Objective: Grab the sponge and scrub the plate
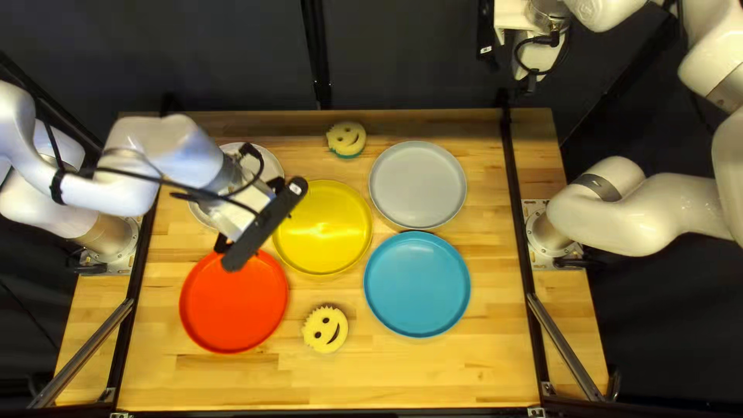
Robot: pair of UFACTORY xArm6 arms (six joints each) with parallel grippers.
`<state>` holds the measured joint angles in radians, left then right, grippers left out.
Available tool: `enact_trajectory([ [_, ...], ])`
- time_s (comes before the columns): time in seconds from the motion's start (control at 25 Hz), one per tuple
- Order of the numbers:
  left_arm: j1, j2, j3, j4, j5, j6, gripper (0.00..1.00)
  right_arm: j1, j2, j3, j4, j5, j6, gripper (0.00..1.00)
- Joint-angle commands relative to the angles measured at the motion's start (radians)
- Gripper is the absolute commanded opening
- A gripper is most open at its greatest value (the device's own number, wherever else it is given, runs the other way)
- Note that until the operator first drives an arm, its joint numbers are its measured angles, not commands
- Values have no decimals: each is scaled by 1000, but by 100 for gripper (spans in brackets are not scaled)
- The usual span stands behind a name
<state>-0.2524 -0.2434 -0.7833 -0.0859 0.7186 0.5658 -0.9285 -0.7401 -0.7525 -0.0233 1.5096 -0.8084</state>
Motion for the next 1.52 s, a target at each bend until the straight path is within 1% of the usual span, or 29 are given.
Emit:
enact_trajectory([
  [0.04,-100,128,-24,53,-166,-109,100,0,0,0,0,0,0,100],
  [0.16,-137,221,-69,63,-236,-129,100,0,0,0,0,0,0,100],
  [0.52,-138,228,-75,63,-236,-127,100,0,0,0,0,0,0,100],
  [0.56,-141,229,-78,75,-224,-141,100,0,0,0,0,0,0,100],
  [0.6,-149,241,-99,98,-198,-166,100,0,0,0,0,0,0,100],
  [0.64,-174,284,-152,151,-151,-229,100,0,0,0,0,0,0,100],
  [0.72,-217,360,-243,211,-87,-305,100,0,0,0,0,0,0,100],
  [0.92,-299,496,-413,281,36,-412,100,0,0,0,0,0,0,100],
  [1.0,-320,531,-445,309,52,-455,100,0,0,0,0,0,0,100],
  [1.08,-339,561,-451,355,47,-522,100,0,0,0,0,0,0,100],
  [1.28,-348,604,-384,500,-49,-716,100,0,0,0,0,0,0,100],
  [1.36,-348,622,-377,536,-71,-761,100,0,0,0,0,0,0,100],
  [1.52,-356,640,-374,584,-79,-817,100,0,0,0,0,0,0,100],
])
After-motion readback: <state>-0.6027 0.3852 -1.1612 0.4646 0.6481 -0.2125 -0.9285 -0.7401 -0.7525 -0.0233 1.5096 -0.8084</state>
